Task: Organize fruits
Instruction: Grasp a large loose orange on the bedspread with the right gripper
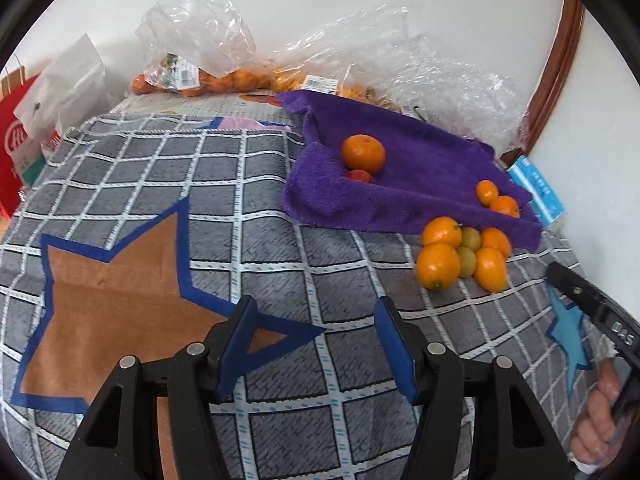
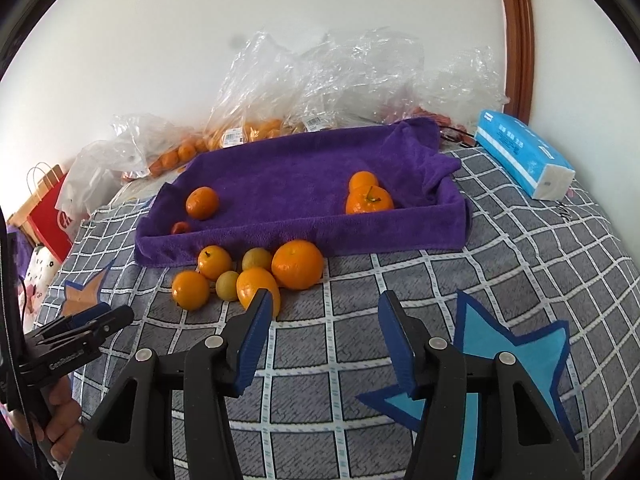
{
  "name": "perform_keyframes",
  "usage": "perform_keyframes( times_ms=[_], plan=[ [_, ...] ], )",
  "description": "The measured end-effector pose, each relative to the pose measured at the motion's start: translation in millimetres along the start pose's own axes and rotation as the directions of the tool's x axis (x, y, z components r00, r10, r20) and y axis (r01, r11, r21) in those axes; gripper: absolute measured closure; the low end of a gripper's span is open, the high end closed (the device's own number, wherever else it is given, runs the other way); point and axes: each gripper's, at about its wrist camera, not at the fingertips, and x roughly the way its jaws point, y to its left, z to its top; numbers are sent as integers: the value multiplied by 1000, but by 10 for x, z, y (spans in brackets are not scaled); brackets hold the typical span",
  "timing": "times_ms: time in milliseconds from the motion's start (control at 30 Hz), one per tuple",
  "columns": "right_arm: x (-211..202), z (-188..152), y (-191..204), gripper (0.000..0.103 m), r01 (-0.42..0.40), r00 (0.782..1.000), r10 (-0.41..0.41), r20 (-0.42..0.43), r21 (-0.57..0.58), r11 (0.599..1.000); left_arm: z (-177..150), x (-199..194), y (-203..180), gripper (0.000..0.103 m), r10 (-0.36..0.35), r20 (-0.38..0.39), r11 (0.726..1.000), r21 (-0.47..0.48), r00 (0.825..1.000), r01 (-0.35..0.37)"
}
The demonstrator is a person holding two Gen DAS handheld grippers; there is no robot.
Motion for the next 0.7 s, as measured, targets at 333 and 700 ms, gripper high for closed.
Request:
perform_keyframes(
  times_ms=[333, 700],
  plan=[
    [372, 242, 116, 54, -43, 998, 43, -38, -8, 999, -2, 13, -38, 42, -12, -1, 1000, 8, 1000, 12],
    [772, 309, 15, 54, -135, 981, 147, -127, 96, 986, 10, 13, -12, 39, -29, 2, 1000, -9, 1000, 29]
  ],
)
